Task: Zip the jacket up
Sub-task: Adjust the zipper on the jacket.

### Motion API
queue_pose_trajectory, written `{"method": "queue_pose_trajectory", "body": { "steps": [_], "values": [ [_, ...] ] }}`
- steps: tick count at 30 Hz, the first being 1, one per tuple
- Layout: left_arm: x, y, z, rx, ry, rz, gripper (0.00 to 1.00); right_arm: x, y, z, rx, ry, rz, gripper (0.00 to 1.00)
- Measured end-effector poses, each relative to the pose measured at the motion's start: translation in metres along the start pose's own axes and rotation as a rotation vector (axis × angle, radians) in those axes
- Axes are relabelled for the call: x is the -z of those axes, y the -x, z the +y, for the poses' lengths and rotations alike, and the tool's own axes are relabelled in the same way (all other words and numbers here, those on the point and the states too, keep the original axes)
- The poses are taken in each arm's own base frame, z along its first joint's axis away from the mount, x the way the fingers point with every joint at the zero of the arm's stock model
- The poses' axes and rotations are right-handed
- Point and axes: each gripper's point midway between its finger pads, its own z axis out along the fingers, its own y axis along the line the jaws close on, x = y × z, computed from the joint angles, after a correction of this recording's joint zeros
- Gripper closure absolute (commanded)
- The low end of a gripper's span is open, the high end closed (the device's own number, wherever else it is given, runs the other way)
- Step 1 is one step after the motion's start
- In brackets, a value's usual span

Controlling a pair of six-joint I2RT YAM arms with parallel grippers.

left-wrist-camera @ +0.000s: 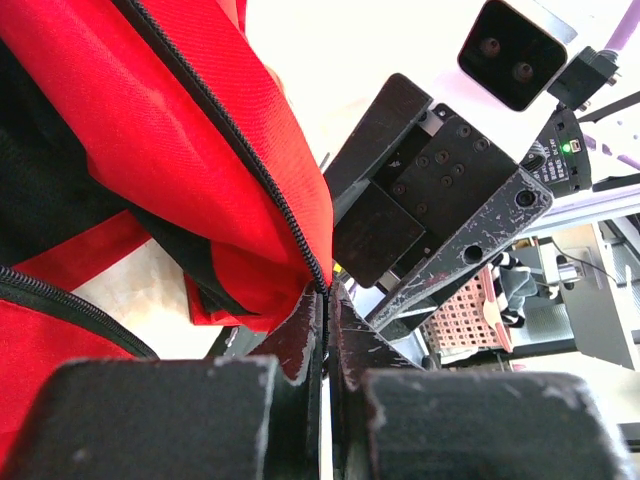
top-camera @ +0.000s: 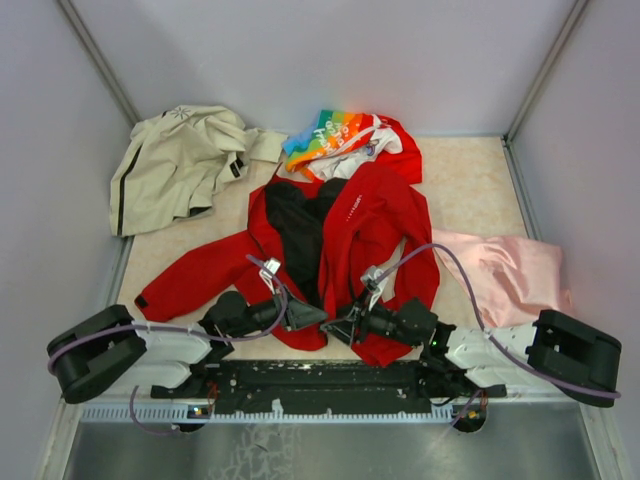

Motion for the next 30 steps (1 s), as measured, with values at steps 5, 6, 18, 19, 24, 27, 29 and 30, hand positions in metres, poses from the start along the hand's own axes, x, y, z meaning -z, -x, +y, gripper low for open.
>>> {"method": "queue_pose_trajectory", "body": {
  "steps": [5, 6, 18, 19, 24, 27, 29, 30],
  "values": [
    [-0.001, -0.001, -0.001, 0.009, -0.009, 0.005, 1.0, 0.0, 0.002, 0.002, 0.008, 0.013, -0.007, 0.62],
    [-0.001, -0.001, -0.001, 0.011, -0.01, 0.006, 1.0, 0.0, 0.002, 0.003, 0.008, 0.015, -0.007, 0.63],
    [0.002, 0.005, -0.005, 0.007, -0.021, -0.023, 1.0, 0.003, -0.002, 0.01, 0.022, 0.066, 0.002, 0.74],
    [0.002, 0.005, -0.005, 0.007, -0.023, -0.025, 1.0, 0.003, -0.002, 0.011, 0.023, 0.069, 0.001, 0.75],
    [0.002, 0.005, -0.005, 0.007, -0.02, -0.024, 0.99, 0.003, -0.002, 0.011, 0.028, 0.076, 0.004, 0.9],
    [0.002, 0.005, -0.004, 0.008, -0.018, -0.022, 0.91, 0.003, -0.002, 0.012, 0.029, 0.079, 0.004, 1.0],
    [0.002, 0.004, -0.004, 0.007, -0.017, -0.021, 0.82, 0.003, -0.003, 0.012, 0.029, 0.079, 0.005, 1.0],
    [0.002, 0.004, -0.004, 0.005, -0.017, -0.021, 0.77, 0.003, -0.003, 0.012, 0.027, 0.079, 0.006, 1.0]
  ]
}}
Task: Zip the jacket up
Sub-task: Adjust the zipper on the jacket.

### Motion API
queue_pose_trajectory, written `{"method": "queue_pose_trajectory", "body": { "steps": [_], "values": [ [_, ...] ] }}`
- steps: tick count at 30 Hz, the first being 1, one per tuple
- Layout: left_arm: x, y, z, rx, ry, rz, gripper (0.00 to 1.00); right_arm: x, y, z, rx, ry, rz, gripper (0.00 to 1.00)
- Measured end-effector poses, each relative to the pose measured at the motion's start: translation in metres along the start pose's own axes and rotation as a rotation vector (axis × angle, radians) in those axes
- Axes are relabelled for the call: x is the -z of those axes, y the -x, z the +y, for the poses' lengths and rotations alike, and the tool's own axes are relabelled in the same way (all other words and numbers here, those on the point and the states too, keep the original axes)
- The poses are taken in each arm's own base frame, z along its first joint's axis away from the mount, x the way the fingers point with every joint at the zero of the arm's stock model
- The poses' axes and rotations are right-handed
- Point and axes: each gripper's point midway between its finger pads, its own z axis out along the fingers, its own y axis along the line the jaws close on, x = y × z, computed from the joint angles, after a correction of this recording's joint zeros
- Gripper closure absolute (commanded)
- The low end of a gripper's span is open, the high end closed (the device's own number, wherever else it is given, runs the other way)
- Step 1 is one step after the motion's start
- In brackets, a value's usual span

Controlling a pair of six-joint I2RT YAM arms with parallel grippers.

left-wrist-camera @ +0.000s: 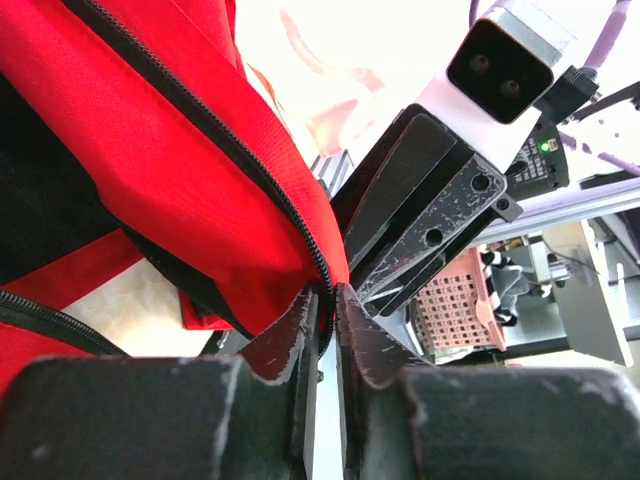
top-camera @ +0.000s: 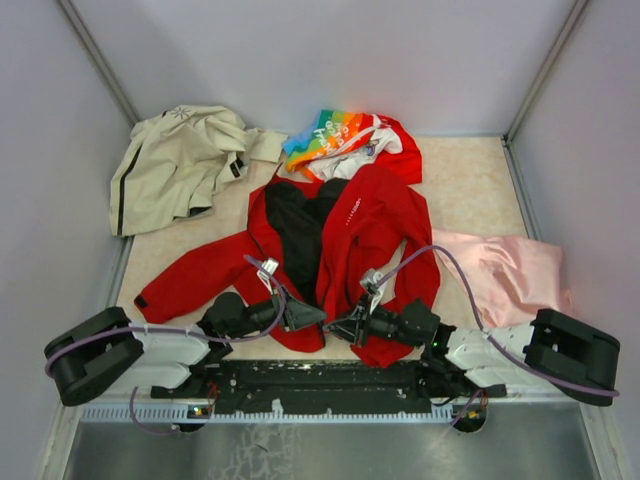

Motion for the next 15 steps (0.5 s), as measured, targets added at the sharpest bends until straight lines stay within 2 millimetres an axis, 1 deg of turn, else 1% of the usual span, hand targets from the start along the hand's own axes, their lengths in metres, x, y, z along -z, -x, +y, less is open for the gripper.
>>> {"method": "queue_pose_trajectory", "body": {
  "steps": [3, 7, 11, 15],
  "values": [
    [0.001, -0.001, 0.003, -0.013, 0.011, 0.003, 0.61, 0.001, -0.002, -0.001, -0.004, -0.004, 0.009, 1.0],
    [0.005, 0.0, 0.007, -0.045, 0.048, 0.005, 0.49, 0.003, -0.002, -0.001, -0.016, -0.016, 0.017, 1.0],
    [0.011, 0.006, 0.005, -0.09, 0.069, -0.017, 0.42, 0.003, 0.002, -0.004, -0.041, -0.049, 0.015, 1.0],
    [0.018, 0.015, 0.001, -0.127, 0.083, -0.058, 0.4, -0.002, 0.012, -0.01, -0.076, -0.119, 0.014, 1.0]
  ]
}}
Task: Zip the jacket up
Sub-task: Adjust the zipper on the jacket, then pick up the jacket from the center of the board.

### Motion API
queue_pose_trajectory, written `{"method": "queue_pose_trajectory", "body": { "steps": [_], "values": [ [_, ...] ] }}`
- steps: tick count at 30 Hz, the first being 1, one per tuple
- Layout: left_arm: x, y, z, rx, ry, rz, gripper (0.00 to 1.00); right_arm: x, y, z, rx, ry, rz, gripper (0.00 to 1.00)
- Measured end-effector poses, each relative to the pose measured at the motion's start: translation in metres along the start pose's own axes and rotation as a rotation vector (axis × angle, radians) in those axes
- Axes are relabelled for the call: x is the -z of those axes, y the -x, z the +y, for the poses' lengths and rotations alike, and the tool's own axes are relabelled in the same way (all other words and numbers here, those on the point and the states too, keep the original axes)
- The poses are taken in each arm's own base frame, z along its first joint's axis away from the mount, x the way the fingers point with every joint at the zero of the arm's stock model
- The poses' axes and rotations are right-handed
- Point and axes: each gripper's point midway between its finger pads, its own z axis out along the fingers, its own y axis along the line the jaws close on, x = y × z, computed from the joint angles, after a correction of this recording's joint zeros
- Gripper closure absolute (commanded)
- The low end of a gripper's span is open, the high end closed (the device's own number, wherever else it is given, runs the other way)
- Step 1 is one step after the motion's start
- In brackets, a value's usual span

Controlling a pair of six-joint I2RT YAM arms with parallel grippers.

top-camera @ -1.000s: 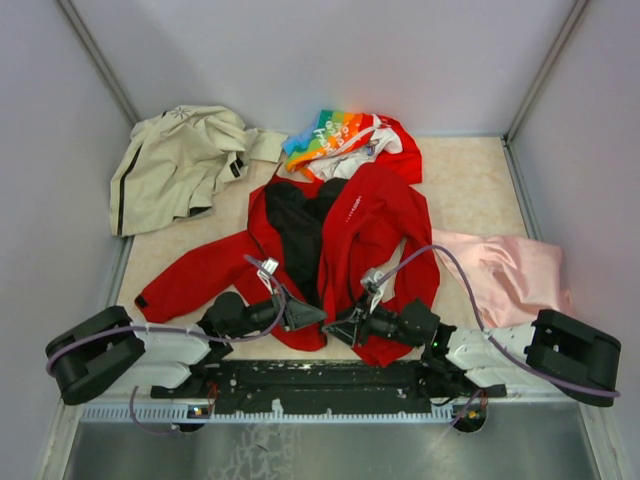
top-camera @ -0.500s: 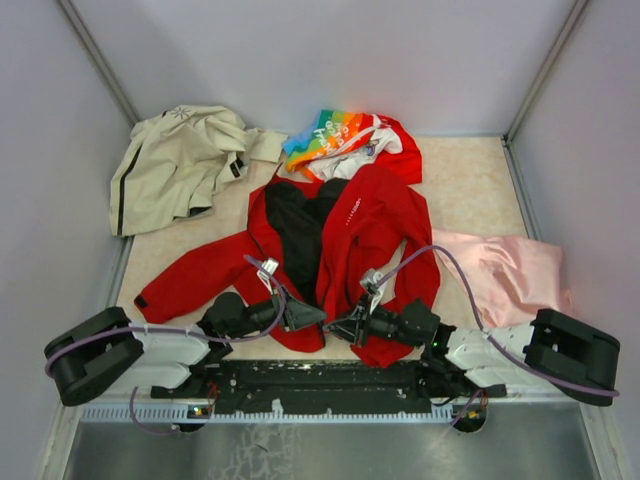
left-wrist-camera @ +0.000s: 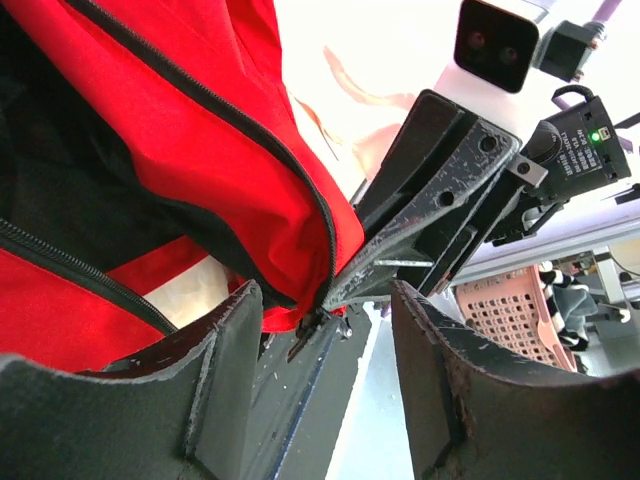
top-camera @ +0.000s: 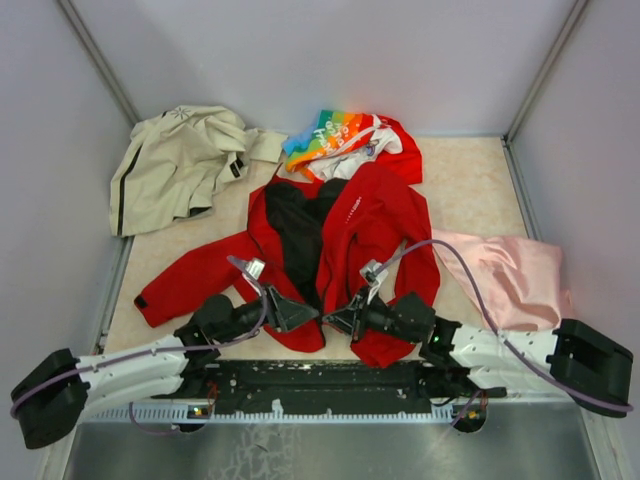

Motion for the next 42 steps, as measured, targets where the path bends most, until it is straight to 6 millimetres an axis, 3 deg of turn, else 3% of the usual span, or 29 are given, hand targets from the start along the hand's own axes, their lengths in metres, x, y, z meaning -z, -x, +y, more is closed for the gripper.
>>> {"method": "queue_pose_trajectory", "body": {
  "steps": [5, 10, 20, 26, 34, 42],
  "values": [
    [0.008, 0.003, 0.0, -0.019, 0.001, -0.021, 0.39, -0.004, 0.006, -0.008, -0.062, -0.083, -0.002, 1.0],
    [0.012, -0.009, 0.016, -0.007, 0.038, 0.005, 0.39, -0.006, 0.006, -0.014, -0.125, -0.129, -0.009, 1.0],
    [0.005, -0.024, 0.026, 0.02, 0.058, 0.052, 0.44, -0.015, 0.003, -0.018, -0.213, -0.149, -0.025, 1.0],
    [0.002, -0.029, 0.029, 0.03, 0.061, 0.069, 0.58, -0.018, 0.005, -0.016, -0.232, -0.135, -0.038, 1.0],
    [-0.001, -0.032, 0.025, 0.045, 0.041, 0.078, 0.87, -0.02, 0.012, -0.012, -0.241, -0.116, -0.061, 1.0],
    [-0.001, -0.037, 0.017, 0.046, 0.001, 0.099, 0.95, -0.019, 0.012, -0.013, -0.24, -0.12, -0.064, 1.0]
  ]
}}
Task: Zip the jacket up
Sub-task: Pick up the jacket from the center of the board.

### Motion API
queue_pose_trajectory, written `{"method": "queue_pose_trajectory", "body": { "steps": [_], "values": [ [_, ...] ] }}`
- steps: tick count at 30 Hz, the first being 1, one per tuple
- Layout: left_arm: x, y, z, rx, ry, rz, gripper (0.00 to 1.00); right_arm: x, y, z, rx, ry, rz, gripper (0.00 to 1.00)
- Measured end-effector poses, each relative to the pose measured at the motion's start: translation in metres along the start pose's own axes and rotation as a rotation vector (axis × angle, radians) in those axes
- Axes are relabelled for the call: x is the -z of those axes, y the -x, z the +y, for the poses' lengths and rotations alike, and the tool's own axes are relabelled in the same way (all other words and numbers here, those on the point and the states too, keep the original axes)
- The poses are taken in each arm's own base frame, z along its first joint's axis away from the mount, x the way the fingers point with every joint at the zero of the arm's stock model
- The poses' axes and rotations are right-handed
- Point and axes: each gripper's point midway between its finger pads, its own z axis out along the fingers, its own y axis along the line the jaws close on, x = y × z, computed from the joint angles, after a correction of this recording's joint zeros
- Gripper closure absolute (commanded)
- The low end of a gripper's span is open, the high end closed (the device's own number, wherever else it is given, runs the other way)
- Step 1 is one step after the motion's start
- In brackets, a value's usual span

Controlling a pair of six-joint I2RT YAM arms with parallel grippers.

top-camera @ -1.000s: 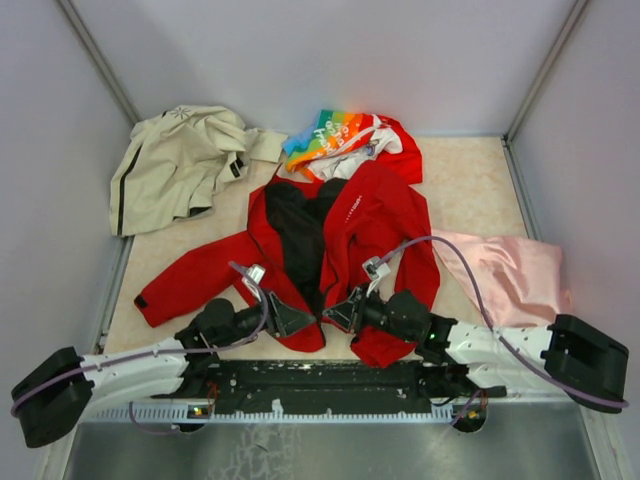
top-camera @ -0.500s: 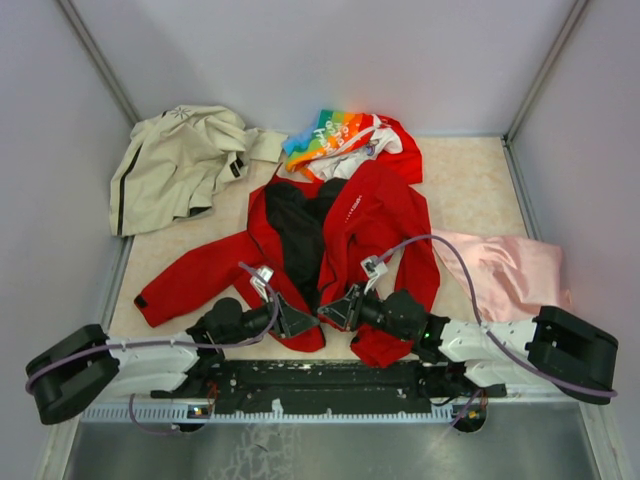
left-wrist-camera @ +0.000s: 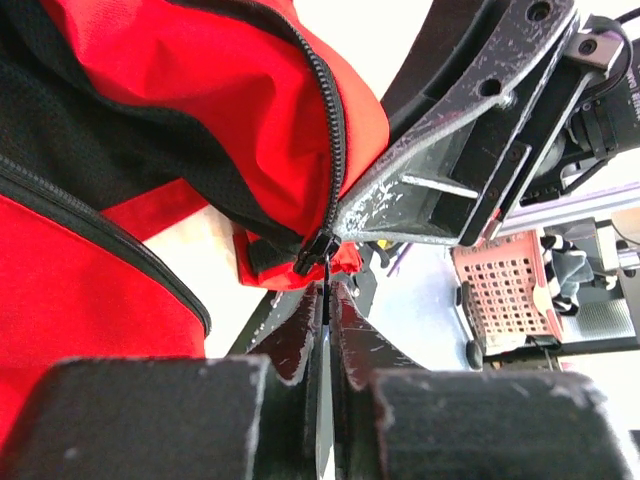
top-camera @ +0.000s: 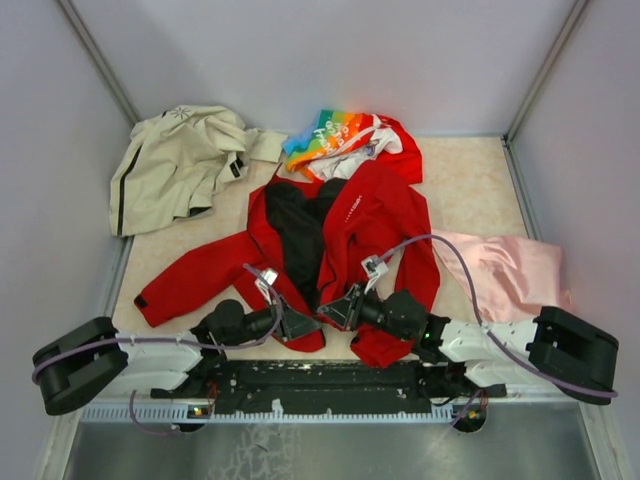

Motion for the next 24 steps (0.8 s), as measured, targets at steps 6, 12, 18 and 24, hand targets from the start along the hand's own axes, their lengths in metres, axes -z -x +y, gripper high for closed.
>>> {"method": "queue_pose_trajectory", "body": {
  "steps": [6, 12, 18, 24],
  "values": [
    [-0.001, -0.013, -0.002, 0.006, -0.001, 0.037, 0.9, 0.004, -0.003, -0.003, 0.018, -0.017, 0.016, 1.0],
    [0.001, -0.029, 0.003, 0.016, 0.028, 0.095, 0.57, 0.006, 0.007, -0.003, 0.038, -0.03, -0.026, 1.0],
    [0.002, -0.026, 0.008, -0.007, 0.108, 0.113, 0.45, 0.008, 0.01, -0.005, 0.049, -0.042, -0.038, 1.0],
    [0.007, -0.023, 0.018, -0.039, 0.247, 0.147, 0.43, 0.01, 0.013, -0.011, 0.063, -0.071, -0.053, 1.0]
  ]
}}
